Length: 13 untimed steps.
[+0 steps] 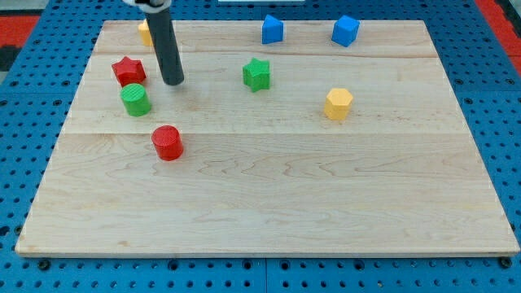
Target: Move the red circle towards the top right side of the yellow hexagon
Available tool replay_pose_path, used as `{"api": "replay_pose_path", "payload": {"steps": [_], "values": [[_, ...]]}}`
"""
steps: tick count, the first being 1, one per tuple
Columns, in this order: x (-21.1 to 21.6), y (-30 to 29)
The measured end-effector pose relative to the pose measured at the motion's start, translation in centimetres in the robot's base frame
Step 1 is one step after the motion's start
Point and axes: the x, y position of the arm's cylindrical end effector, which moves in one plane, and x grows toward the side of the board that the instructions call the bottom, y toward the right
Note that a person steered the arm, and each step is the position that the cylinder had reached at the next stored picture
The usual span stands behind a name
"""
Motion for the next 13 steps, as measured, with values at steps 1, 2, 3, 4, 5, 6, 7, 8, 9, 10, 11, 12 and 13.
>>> {"api": "replay_pose_path", "payload": {"steps": [1, 2, 3, 4, 5, 6, 7, 8, 9, 10, 11, 12, 13], "values": [[4.0, 0.8], [5.2, -4.1], [9.0, -6.3], [12.9, -1.9], [9.4, 2.8], [5.4, 6.7], [3.6, 8.4], [3.5, 2.4], [1.2, 4.7], [-0.2, 9.6], [-0.2, 17.0], [-0.2, 20.4], [1.3, 18.5]]}}
